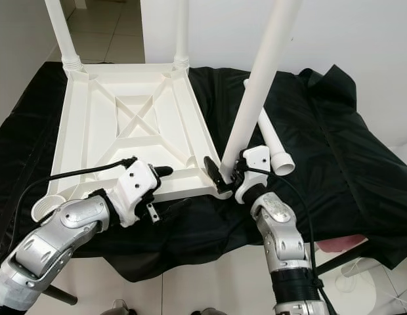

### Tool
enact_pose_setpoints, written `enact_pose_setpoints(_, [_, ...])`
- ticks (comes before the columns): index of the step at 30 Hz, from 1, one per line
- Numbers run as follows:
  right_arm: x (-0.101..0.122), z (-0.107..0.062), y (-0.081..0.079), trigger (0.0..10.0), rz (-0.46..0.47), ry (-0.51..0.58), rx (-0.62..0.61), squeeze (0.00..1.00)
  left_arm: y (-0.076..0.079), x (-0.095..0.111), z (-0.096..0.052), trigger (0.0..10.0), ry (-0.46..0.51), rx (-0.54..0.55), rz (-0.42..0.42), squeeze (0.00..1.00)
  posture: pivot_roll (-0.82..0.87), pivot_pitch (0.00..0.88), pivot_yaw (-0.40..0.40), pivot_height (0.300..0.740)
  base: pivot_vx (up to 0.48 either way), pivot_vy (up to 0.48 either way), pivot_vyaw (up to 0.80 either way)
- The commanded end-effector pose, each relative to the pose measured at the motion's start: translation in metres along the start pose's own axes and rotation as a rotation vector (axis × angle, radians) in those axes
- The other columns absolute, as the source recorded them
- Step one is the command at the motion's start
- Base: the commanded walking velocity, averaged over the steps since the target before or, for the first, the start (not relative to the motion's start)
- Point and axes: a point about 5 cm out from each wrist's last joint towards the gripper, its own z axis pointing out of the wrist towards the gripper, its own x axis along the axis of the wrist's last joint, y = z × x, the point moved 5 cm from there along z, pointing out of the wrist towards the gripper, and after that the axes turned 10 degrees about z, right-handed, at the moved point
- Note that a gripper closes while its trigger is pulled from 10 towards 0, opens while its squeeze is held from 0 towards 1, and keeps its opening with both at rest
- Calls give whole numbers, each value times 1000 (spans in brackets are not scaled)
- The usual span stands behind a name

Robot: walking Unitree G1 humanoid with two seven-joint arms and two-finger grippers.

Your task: Building children table

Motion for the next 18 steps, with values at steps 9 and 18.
enact_pose_setpoints(9, [1,3,16,2039,-20,-42,93,0,9,2,3,10000,23,-109,14,0,7,56,-62,740,0,0,0])
enact_pose_setpoints(18, [-1,0,24,0,-11,-56,99,0,6,1,1,10000,15,-100,17,0,14,65,-63,740,0,0,0])
